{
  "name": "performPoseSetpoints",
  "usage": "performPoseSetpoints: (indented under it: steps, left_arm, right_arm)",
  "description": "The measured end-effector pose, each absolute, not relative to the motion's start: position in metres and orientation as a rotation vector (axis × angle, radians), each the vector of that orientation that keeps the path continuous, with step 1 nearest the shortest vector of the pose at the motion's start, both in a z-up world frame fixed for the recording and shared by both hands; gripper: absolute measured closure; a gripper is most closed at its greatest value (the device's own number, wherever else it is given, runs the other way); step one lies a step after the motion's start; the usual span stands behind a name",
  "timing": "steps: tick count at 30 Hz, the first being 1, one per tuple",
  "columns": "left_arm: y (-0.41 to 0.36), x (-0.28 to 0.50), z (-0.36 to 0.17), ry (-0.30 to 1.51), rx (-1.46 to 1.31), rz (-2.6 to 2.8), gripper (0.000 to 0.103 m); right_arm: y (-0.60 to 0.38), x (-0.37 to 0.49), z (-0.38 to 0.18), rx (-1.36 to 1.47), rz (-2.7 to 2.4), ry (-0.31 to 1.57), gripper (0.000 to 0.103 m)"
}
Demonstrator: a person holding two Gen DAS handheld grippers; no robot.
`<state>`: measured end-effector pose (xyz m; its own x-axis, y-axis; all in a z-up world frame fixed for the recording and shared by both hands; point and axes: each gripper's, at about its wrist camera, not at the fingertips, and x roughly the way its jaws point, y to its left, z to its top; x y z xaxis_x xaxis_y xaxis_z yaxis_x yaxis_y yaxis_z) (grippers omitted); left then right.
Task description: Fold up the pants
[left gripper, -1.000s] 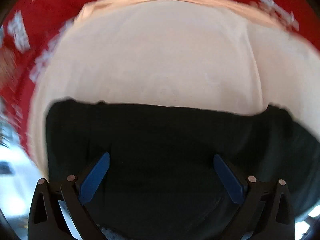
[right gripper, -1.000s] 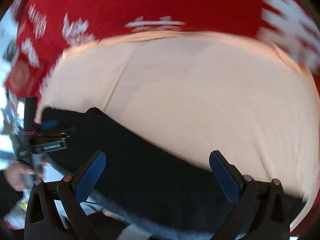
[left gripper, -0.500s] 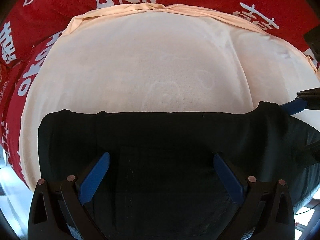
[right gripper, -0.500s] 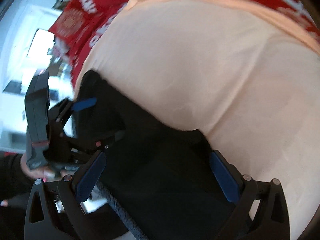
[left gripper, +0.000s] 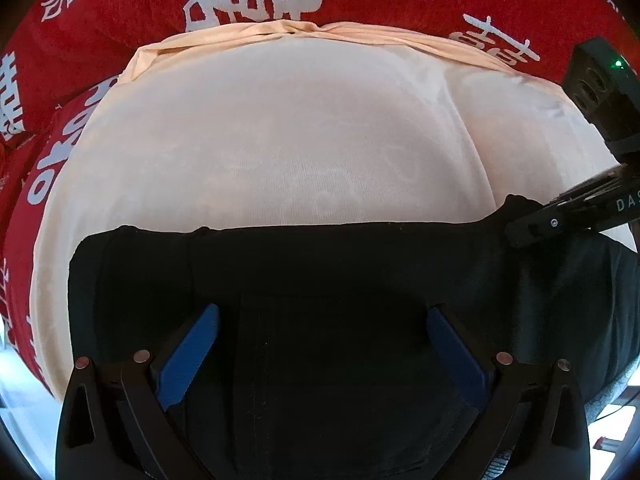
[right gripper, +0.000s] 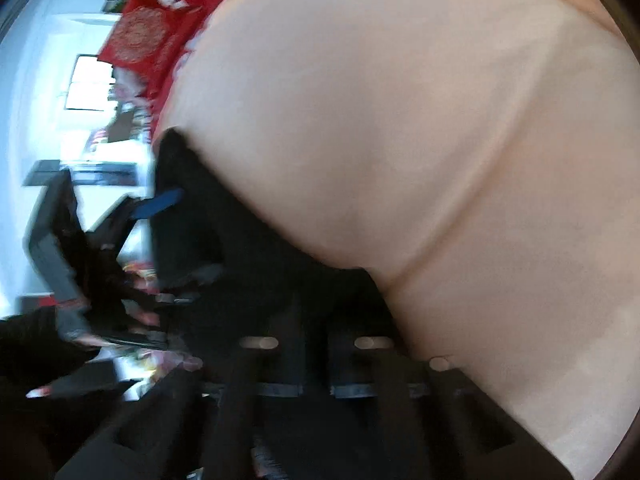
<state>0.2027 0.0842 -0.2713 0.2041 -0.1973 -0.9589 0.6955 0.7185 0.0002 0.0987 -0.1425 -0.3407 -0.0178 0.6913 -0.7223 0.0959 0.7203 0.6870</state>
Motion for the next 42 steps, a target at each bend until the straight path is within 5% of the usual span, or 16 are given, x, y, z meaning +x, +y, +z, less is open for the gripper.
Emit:
performPoseSetpoints:
  steps: [9,13,15,17,18,23,28,31,33,34,35,37,42]
  left_arm:
    - [0.102,0.225,-0.253,1.309,0.350,-0.676,0.000]
    - [0.113,0.237,-0.243,1.333,0.257,-0.651,0.000]
    - [0.118,0.242,-0.243,1.328,0.268,-0.626,0.000]
    - [0.125,0.246,-0.246,1.344,0.245,-0.624,0.000]
    - [0.127,0.246,-0.245,1.343,0.239,-0.624,0.000]
    - [0.129,0.251,-0.240,1.328,0.209,-0.568,0.000]
    - [0.140,0.256,-0.255,1.379,0.200,-0.526,0.000]
    - [0.142,0.249,-0.249,1.352,0.248,-0.552,0.000]
    - [0.145,0.246,-0.246,1.340,0.247,-0.542,0.000]
    - [0.148,0.245,-0.245,1.341,0.232,-0.529,0.000]
    - [0.152,0.245,-0.245,1.349,0.212,-0.513,0.000]
    - [0.159,0.247,-0.250,1.376,0.201,-0.473,0.000]
    - [0.198,0.252,-0.255,1.432,0.168,-0.364,0.000]
  right_arm:
    - [-0.146,0.080,-0.339,0.851,0.275,1.487,0.091]
    - [-0.122,0.085,-0.296,0.535,0.264,1.464,0.086]
    - [-0.111,0.083,-0.287,0.375,0.242,1.471,0.073]
    - [-0.114,0.081,-0.285,0.309,0.192,1.475,0.036]
    - [-0.125,0.080,-0.282,0.309,0.147,1.461,0.034]
    - [-0.143,0.085,-0.258,0.516,0.279,1.293,0.034]
    - [-0.105,0.095,-0.291,0.612,0.507,1.368,0.034]
    - [-0.130,0.094,-0.325,0.582,0.319,1.420,0.071]
    - [-0.134,0.092,-0.313,0.549,0.274,1.376,0.069]
    - [-0.129,0.090,-0.304,0.492,0.271,1.365,0.060]
    - [-0.122,0.088,-0.296,0.444,0.270,1.359,0.037]
    - [-0.109,0.083,-0.286,0.436,0.318,1.343,0.021]
    - [-0.141,0.059,-0.316,0.331,0.089,1.455,0.022]
